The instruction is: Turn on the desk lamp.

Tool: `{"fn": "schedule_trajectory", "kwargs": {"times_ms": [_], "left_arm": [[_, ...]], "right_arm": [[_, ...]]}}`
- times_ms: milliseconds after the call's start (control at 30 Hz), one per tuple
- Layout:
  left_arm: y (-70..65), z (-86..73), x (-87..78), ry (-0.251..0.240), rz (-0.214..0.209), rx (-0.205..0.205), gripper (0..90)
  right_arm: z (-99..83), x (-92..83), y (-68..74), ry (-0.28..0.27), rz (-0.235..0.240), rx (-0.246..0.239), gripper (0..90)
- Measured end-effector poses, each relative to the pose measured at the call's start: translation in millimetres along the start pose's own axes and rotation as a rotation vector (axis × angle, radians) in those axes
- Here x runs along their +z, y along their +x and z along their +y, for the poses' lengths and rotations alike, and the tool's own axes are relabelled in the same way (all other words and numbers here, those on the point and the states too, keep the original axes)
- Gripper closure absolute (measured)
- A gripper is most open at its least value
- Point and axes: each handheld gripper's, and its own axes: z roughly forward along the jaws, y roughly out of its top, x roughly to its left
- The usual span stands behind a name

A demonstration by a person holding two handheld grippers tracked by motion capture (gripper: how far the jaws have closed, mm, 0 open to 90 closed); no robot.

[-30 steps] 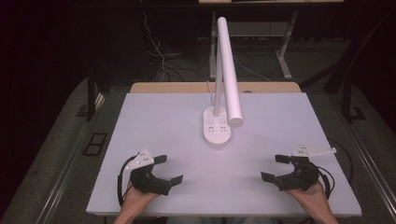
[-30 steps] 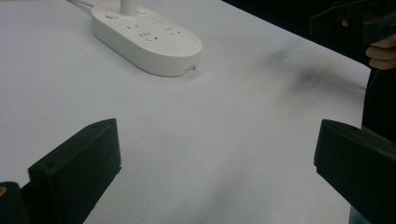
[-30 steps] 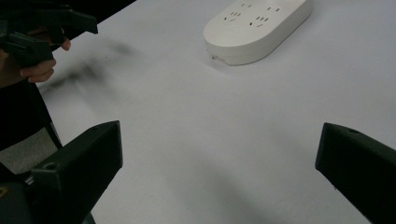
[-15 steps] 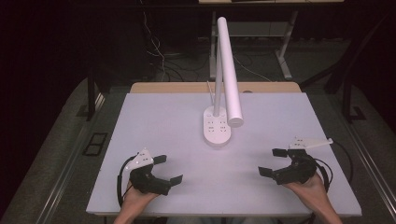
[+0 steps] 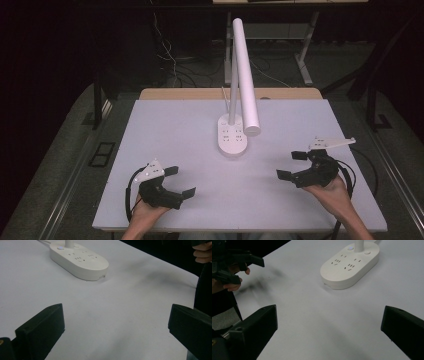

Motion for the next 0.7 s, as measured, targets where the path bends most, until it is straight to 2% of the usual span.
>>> {"fn": "schedule_trajectory", "kwargs": {"times_ms": [367,700], "left_arm": [[-0.8,-0.1,-0.2,-0.007,-0.001,-0.005,0.0],[-0.3,-0.3,0.3,-0.001,0.001,-0.004,0.0]], "right_arm": [[18.6,6.0,-7.2,0.023,-0.008,-0.021,0.5],[30.5,13.4,-14.1,0.034,-0.019,-0.019,0.5]]}}
